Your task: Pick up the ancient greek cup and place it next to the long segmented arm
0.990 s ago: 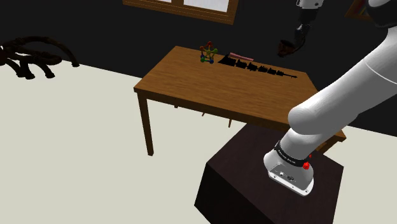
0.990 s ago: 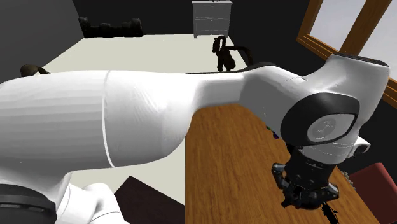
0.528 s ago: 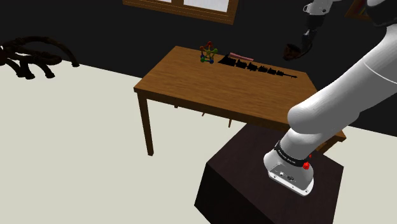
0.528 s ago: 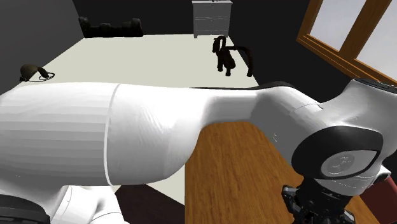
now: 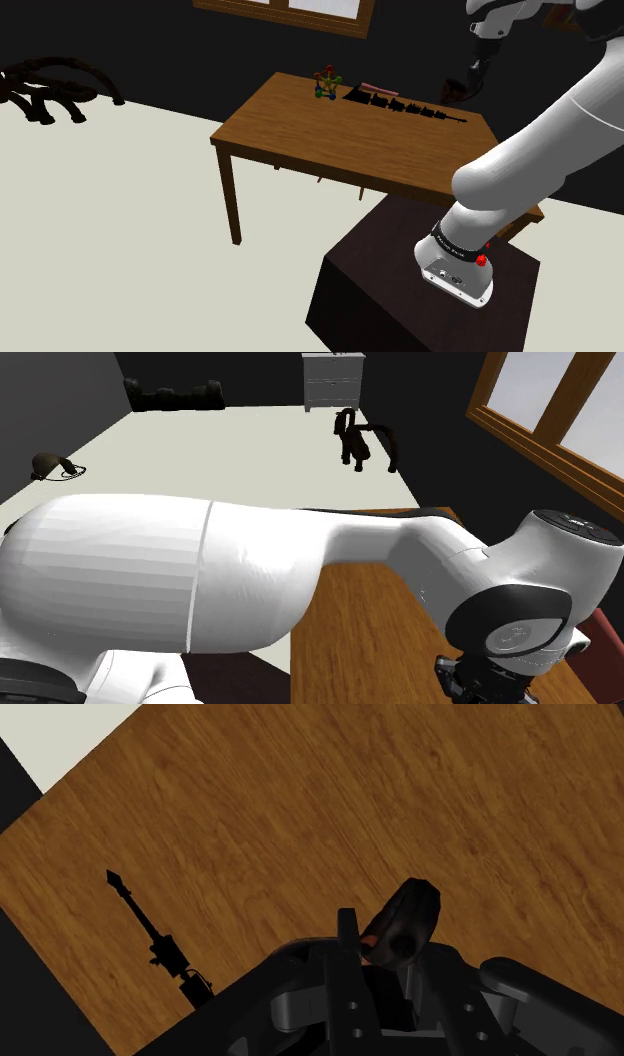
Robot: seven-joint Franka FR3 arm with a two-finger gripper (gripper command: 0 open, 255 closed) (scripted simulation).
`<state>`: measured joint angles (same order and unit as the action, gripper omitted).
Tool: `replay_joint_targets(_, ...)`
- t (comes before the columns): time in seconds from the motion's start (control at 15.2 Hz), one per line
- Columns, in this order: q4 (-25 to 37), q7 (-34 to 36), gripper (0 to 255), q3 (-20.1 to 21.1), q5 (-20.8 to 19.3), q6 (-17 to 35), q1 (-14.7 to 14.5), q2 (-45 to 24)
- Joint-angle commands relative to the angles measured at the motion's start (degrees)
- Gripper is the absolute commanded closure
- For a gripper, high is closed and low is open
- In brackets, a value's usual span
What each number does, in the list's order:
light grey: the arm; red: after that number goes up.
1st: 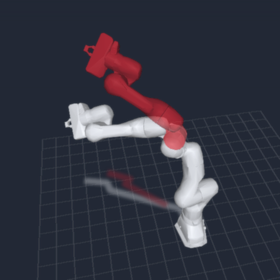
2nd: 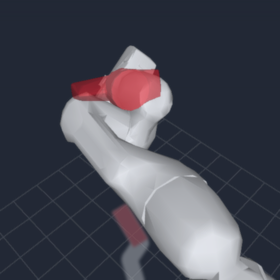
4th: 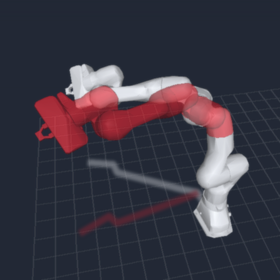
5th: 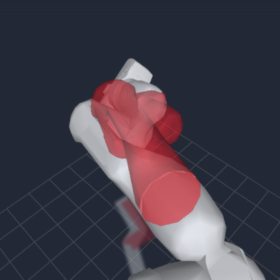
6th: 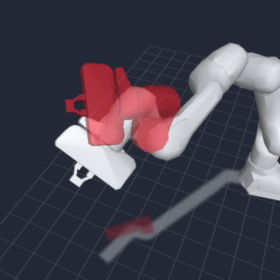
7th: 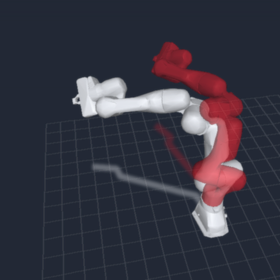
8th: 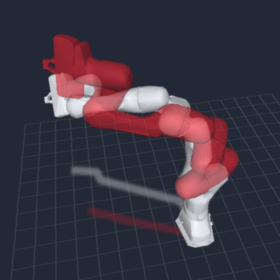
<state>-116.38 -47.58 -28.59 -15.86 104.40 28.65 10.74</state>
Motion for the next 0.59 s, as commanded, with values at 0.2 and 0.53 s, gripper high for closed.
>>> replay_joint_targets(0.2, -3.5, 0.5, 255, -0.4, -0.1, 4.0, 0.2, -0.6)
replay_joint_targets(0.53, -6.4, 0.8, 255, -0.9, -0.1, 7.9, 0.3, -1.6)
